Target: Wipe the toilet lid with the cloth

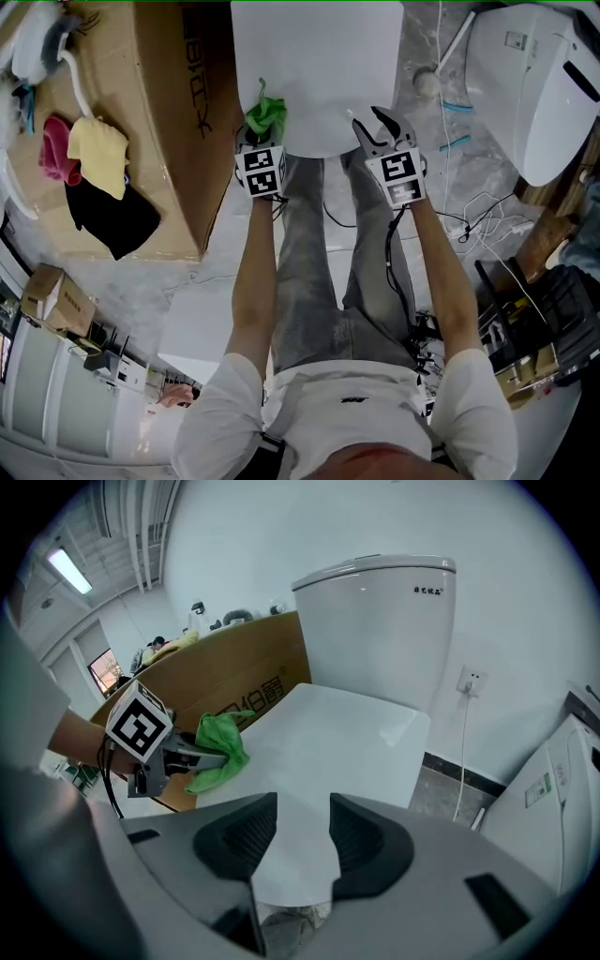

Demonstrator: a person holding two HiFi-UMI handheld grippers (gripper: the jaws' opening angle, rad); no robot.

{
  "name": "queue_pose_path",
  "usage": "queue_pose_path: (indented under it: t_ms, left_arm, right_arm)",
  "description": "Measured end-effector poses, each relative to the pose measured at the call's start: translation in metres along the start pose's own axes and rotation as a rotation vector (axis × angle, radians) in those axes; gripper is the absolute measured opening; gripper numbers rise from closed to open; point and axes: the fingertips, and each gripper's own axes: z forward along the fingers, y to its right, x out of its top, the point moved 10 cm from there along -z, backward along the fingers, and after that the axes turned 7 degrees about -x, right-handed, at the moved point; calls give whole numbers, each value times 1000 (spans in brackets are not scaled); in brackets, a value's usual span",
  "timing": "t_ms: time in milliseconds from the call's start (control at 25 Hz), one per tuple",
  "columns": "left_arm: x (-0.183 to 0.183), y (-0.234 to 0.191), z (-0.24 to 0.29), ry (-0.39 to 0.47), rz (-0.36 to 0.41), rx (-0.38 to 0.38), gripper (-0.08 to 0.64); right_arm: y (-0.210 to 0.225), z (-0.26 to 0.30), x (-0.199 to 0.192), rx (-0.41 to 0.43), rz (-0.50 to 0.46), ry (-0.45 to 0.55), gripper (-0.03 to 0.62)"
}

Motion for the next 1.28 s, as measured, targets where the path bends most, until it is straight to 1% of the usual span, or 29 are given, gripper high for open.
queue_pose_path:
  t_ms: [200,400,600,800,920,1000,1160,1280]
  left_arm:
    - [-13,-5,-9,5,-43,41,83]
    - [-24,1,-15,10,-80,60,83]
    - [-36,15,-17,10,-105,72,83]
    - [-43,38,-14,3,-119,65,83]
    - [-45,54,-10,-2,-122,51,83]
    - [-45,68,-6,-9,-116,28,83]
    - [-40,103,6,-35,-96,-41,83]
    - [-30,123,10,-41,-77,-92,83]
  right_arm:
    - [2,1,-2,16,-24,-9,189]
    - [6,0,-5,32,-41,-13,187]
    - [11,-1,-13,50,-53,-20,186]
    - [14,-5,-22,68,-61,-25,186]
    - [15,-9,-25,79,-64,-24,186]
    - [17,-12,-26,84,-61,-24,186]
    - [22,-21,-21,88,-51,-16,186]
    - [27,-32,-12,82,-47,2,186]
